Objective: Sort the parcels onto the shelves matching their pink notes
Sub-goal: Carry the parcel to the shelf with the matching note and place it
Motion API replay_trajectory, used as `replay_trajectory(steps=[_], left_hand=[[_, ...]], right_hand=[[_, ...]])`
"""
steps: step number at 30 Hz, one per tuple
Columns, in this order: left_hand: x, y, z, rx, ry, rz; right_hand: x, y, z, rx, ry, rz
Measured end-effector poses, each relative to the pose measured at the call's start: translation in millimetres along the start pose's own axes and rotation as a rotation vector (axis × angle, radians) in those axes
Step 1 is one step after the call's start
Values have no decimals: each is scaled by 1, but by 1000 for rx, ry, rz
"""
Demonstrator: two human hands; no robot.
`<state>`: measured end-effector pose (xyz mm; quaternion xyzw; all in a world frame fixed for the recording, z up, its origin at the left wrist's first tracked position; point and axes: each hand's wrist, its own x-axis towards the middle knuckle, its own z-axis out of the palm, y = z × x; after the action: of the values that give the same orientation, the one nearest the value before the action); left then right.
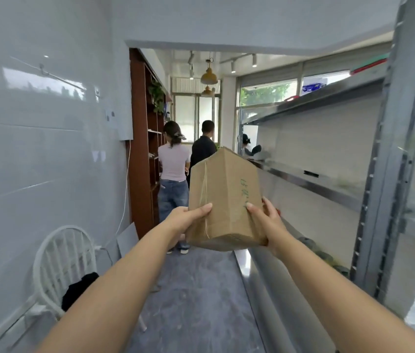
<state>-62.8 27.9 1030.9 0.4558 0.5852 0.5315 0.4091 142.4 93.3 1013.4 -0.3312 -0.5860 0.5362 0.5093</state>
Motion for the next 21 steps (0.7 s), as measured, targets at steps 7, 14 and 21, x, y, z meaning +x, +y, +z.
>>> replay_trajectory(steps=[7,14,21], left_hand=[[-8,12,8,-85,151,208],[-20,32,-15,-214,65,223],[-33,35,-20,-243,-261,-15]], right_hand=[[14,-22,22,-144,-134,81],[6,-38,20,-15,-200,80],[-3,-39,20,439,-404,149]])
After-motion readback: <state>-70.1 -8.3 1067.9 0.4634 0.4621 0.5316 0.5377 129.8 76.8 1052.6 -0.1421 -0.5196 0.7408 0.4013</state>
